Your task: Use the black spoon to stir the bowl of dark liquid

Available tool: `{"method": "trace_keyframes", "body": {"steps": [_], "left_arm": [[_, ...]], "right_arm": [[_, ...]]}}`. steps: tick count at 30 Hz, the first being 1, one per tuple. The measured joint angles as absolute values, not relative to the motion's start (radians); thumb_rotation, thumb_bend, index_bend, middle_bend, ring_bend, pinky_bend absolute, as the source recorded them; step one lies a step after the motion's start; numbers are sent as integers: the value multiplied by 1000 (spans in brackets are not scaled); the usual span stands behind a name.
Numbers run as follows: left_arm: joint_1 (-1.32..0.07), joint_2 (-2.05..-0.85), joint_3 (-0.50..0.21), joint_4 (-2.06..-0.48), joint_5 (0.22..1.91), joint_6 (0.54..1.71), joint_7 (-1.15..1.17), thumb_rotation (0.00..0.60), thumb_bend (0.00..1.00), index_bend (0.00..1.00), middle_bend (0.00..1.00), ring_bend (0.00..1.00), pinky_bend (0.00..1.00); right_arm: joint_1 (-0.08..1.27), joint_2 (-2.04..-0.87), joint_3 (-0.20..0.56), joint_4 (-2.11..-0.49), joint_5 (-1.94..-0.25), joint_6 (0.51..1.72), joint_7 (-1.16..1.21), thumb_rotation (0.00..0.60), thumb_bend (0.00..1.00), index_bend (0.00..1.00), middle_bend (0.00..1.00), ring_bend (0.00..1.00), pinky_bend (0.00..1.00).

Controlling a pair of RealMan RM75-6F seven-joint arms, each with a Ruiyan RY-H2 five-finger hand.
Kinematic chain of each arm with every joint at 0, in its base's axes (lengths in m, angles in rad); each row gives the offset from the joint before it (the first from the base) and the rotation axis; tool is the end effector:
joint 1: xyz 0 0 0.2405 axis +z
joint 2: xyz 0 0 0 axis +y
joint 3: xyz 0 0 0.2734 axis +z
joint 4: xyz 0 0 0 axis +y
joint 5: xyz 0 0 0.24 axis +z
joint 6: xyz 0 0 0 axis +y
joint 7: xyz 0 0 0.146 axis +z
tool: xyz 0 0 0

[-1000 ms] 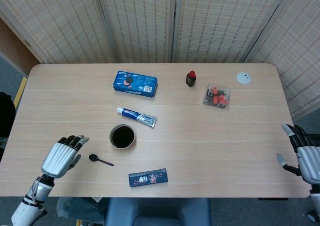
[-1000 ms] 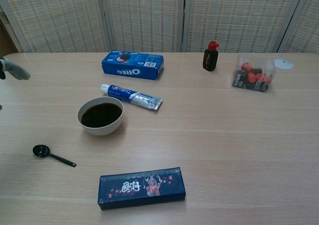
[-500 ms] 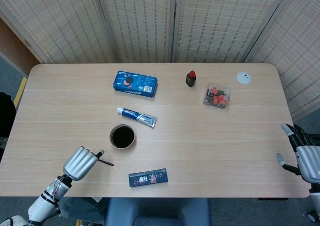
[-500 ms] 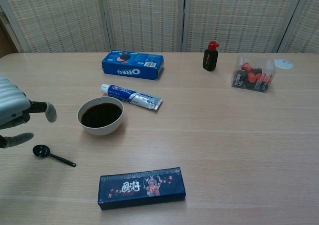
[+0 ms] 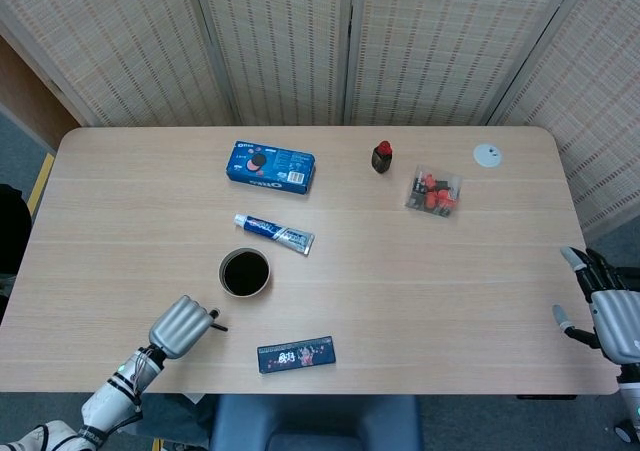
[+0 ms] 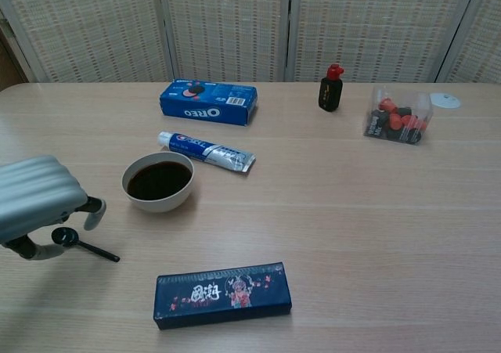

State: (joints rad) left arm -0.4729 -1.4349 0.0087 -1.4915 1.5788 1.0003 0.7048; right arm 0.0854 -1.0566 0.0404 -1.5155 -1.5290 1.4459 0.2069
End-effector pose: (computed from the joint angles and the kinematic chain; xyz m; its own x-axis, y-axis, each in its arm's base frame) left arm -0.2463 0.2609 -0.0352 0.8751 0.0143 0.4838 0.3922 -0.6064 -0.6917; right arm -0.3648 -0.1868 0.1661 0.3533 -0.0435 0.9345 -0.9355 -0.0195 0.3528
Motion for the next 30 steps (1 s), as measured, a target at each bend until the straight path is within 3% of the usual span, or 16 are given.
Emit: {"method": "trace_keyframes", "body": {"steps": [16, 30], "left_arm": [[-526, -1513, -32, -1510, 1352, 917, 833, 600, 251, 491, 1000, 1000, 1000], [-573, -1549, -14, -1474, 1300, 895, 829, 600, 273, 517, 1000, 1000, 1000]], "right_arm": [[83, -1057, 38, -1484, -1523, 1439, 238, 600, 339, 0, 100, 0, 128], [81, -1062, 37, -1470, -1513, 1431, 246, 600, 339, 0, 100, 0, 127]]}}
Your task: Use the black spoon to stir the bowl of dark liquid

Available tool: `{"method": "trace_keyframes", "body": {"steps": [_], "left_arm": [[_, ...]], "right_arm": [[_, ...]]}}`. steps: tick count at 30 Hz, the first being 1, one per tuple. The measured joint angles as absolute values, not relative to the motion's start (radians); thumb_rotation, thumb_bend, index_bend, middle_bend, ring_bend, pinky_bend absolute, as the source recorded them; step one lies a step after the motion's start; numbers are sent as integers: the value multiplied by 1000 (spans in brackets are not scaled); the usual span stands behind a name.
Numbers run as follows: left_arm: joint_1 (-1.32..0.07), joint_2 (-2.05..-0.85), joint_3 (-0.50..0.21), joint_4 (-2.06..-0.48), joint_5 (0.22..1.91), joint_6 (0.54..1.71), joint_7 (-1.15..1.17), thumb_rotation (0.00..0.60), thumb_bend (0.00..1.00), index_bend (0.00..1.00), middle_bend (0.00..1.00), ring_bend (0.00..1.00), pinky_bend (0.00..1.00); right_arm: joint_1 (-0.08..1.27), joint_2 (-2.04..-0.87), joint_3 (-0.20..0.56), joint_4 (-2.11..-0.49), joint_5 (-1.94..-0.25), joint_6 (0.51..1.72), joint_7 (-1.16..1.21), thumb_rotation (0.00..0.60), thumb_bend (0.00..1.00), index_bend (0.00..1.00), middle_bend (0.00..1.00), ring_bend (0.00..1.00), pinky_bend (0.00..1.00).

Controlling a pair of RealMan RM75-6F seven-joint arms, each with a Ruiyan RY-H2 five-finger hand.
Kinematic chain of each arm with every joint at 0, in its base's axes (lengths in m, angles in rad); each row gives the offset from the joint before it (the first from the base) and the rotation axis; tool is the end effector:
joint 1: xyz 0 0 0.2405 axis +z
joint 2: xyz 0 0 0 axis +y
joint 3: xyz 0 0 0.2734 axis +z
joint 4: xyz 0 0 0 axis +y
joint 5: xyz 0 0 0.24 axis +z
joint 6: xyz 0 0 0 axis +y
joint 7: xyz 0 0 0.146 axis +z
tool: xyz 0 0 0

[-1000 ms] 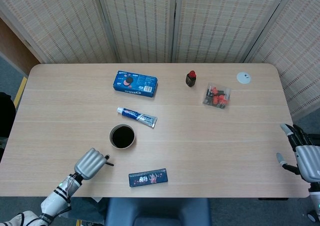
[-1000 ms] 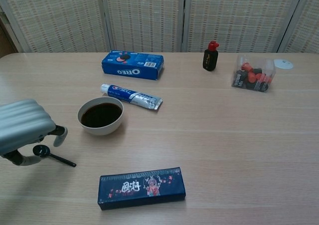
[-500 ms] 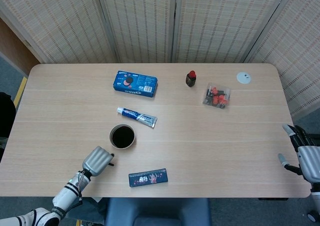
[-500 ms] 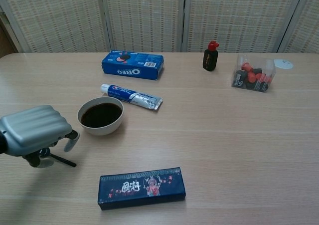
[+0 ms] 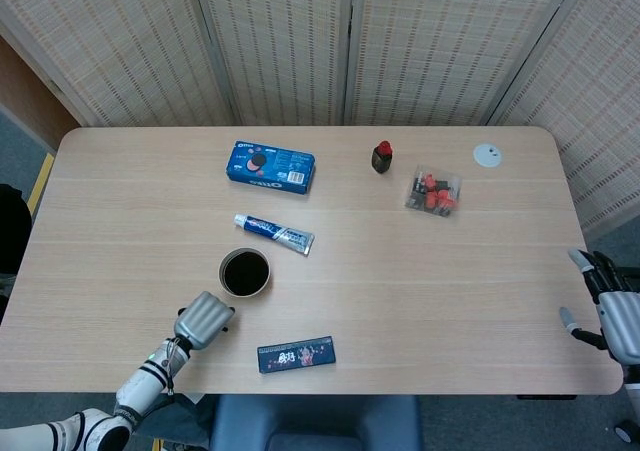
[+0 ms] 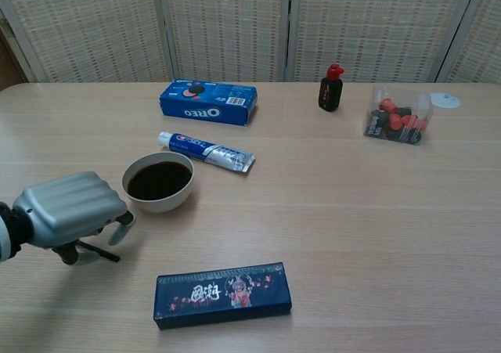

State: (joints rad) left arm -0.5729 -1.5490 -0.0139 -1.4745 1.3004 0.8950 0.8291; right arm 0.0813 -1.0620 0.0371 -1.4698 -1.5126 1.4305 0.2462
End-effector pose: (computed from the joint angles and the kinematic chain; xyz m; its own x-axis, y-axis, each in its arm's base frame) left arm -0.2259 0.2817 -0.0774 0.8750 0.1467 0.4613 0.4508 -0.5942 -0.6661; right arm -0.3783 -0.1851 0.1698 0.3517 -0.0564 0.9344 -0.9357 0.0091 0.3527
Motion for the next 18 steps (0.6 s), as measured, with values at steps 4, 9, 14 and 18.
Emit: {"method": "trace_keyframes", "body": {"steps": [4, 9, 14, 18], "left_arm": [[-578, -1558, -8, -1465, 1285, 901, 833, 600, 282, 519, 1000, 1000, 1000], [-582, -1566, -3, -1457, 1264, 912, 846, 600, 282, 520, 1000, 1000, 1000], [-588, -1572, 5, -1456, 1242, 917, 873, 600, 283, 520, 1000, 1000, 1000], [-594, -1576, 11, -1460, 1220, 919, 895, 600, 300, 520, 1000, 1000, 1000]], "right_arm": [[82, -1062, 38, -1470, -1513, 1429, 244, 600, 338, 0, 100, 0, 128], [82, -1061, 38, -1470, -1511, 1428, 244, 600, 339, 0, 100, 0, 128], [82, -1061, 38, -1469, -1510, 1427, 246, 600, 338, 0, 101, 0, 127], [81, -1062, 38, -1468, -1508, 1426, 246, 600, 339, 0, 100, 0, 128]]}}
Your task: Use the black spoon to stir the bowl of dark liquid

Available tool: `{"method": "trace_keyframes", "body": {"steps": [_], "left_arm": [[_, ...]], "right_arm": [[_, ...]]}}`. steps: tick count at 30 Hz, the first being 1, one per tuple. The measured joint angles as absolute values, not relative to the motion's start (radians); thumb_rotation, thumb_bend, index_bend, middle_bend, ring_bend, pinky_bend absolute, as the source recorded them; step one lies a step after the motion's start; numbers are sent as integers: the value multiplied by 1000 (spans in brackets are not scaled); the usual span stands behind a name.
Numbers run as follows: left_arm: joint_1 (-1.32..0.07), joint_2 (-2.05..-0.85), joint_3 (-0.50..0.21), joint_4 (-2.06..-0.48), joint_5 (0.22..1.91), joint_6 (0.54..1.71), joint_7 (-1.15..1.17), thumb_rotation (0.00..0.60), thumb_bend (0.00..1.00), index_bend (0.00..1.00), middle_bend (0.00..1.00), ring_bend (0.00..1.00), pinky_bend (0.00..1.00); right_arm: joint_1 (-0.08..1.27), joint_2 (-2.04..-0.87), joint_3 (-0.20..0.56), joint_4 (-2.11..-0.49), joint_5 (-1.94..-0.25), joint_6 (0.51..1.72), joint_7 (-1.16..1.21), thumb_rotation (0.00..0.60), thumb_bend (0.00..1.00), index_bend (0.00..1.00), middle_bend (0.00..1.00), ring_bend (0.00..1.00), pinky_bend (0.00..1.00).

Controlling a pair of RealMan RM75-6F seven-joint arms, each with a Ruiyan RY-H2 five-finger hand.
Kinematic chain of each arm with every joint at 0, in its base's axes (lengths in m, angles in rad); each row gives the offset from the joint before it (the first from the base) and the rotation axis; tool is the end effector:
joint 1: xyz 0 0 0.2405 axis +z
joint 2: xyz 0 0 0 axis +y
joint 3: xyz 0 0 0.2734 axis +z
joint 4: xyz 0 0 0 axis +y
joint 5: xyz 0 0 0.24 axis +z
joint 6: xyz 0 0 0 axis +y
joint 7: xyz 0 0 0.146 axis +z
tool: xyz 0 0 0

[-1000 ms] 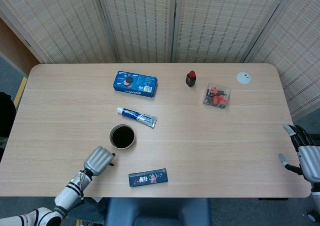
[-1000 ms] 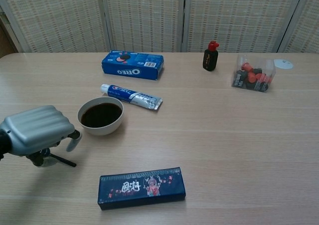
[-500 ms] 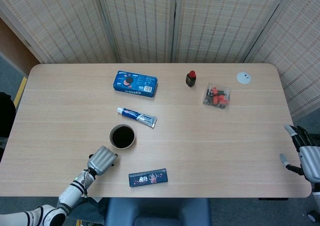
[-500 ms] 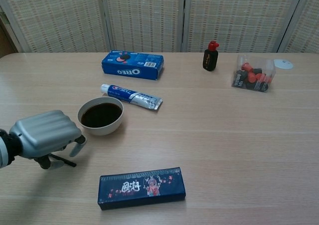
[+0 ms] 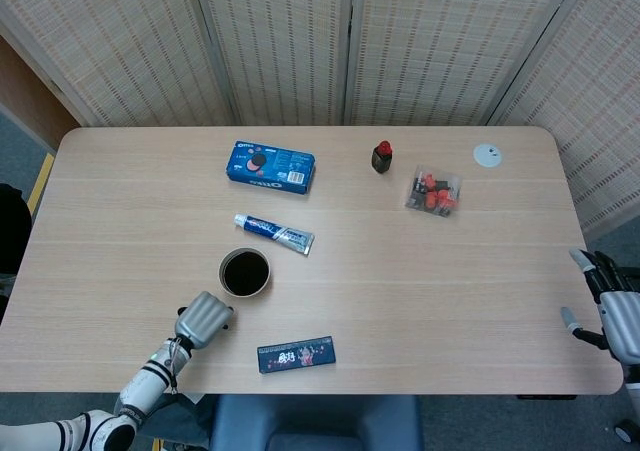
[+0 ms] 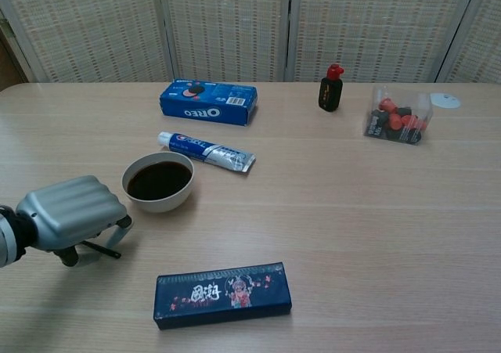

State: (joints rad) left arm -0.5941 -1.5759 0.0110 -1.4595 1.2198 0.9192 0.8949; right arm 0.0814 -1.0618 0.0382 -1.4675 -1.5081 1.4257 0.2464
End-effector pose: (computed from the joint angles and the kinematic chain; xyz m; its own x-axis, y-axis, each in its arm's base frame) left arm -0.2293 0.2821 -0.0845 0.8921 0.1567 0.4239 0.4310 -0.5770 -0.6938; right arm -0.3796 -0.1854 0.1702 0.3530 -0.0586 0.9338 -0.9350 0.0146 0.3544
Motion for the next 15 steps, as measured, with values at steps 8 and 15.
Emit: {"method": "trace_keyframes", "body": {"steps": [8, 15], "left_arm": [[-606, -1582, 22, -1463, 1183, 927, 922, 600, 310, 520, 1000, 1000, 1000], [-616, -1585, 31, -1472, 1159, 930, 935, 600, 317, 530, 1000, 1000, 1000]], "right_arm": [[82, -1063, 40, -1463, -1505, 1423, 248, 600, 338, 0, 100, 0, 128], [81, -1064, 41, -1461, -1502, 1422, 250, 600, 338, 0, 100, 0, 128]]}}
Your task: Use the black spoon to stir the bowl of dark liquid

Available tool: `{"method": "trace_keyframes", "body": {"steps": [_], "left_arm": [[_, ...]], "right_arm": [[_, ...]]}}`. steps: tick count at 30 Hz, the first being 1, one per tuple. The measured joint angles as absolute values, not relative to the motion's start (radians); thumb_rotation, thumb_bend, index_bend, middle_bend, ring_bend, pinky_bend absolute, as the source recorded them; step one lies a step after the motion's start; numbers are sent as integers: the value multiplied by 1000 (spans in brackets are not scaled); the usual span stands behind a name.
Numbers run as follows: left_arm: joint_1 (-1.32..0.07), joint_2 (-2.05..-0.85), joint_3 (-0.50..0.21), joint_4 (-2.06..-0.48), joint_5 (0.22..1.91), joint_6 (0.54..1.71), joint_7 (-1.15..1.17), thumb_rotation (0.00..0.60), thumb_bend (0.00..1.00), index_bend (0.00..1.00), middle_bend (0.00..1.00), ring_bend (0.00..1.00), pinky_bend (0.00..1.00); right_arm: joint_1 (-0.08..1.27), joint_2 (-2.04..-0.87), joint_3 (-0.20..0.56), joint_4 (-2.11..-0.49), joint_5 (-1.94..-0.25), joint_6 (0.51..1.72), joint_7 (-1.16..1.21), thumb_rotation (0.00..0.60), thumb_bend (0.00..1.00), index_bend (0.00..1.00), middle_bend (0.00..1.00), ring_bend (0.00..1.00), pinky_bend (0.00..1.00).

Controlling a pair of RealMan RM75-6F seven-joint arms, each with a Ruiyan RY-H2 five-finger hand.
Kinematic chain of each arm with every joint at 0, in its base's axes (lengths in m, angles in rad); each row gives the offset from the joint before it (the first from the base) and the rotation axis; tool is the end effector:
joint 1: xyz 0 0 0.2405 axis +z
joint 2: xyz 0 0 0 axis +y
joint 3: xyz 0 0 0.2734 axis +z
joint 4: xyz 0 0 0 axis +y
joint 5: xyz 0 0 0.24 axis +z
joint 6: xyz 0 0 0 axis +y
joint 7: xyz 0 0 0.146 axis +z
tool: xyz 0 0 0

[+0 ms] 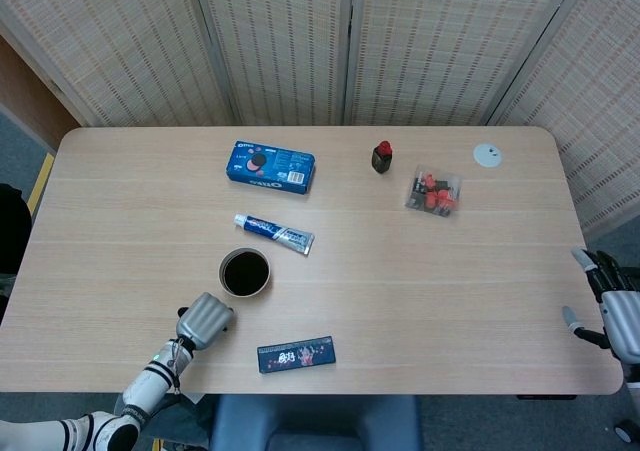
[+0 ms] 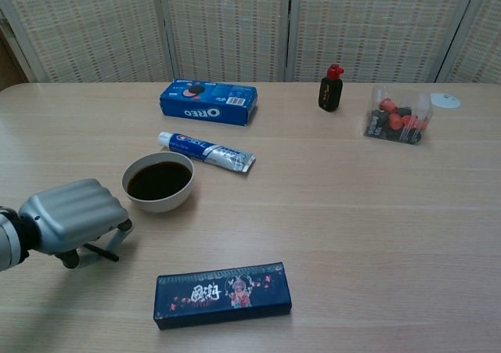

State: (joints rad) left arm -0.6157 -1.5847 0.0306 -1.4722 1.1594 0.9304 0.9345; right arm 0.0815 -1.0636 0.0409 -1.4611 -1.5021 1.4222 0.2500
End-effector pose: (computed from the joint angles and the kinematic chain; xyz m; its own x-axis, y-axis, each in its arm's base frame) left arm -0.2275 0.2803 -0.0885 0.8982 0.1724 0.4044 0.4250 -0.5758 -0.6984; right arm -0.3816 -0.1862 0.1710 0.3529 -0.0574 0.9339 -0.9348 0.0213 0.3546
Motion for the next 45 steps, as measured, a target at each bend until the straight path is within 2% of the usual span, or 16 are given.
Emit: {"method": "trace_keyframes", "body": {"steps": [18, 30, 36, 45], "left_arm": [[-631, -1578, 53, -1496, 1127, 955, 936, 600, 430, 607, 1000, 1000, 1000], [-591, -1527, 54, -1540, 1148, 1072, 901, 600, 438, 616, 1000, 1000, 1000], [-567, -1474, 27, -1583, 1171, 1113, 775, 600, 436, 619, 1000, 1000, 1000], [-546, -1381, -58, -1627, 1193, 1118, 414, 600, 435, 623, 1000, 1000, 1000]], "right_arm": [[75, -1062, 43, -1466, -1498, 1429, 248, 600, 335, 0, 100, 0, 128], [75, -1062, 45, -1473, -1500, 1432, 241, 600, 334, 0, 100, 0, 128], [76, -1062, 45, -1476, -1503, 1432, 237, 600, 334, 0, 100, 0, 128], [81, -1065, 43, -1478, -1509, 1428, 232, 600, 334, 0, 100, 0, 128]]}}
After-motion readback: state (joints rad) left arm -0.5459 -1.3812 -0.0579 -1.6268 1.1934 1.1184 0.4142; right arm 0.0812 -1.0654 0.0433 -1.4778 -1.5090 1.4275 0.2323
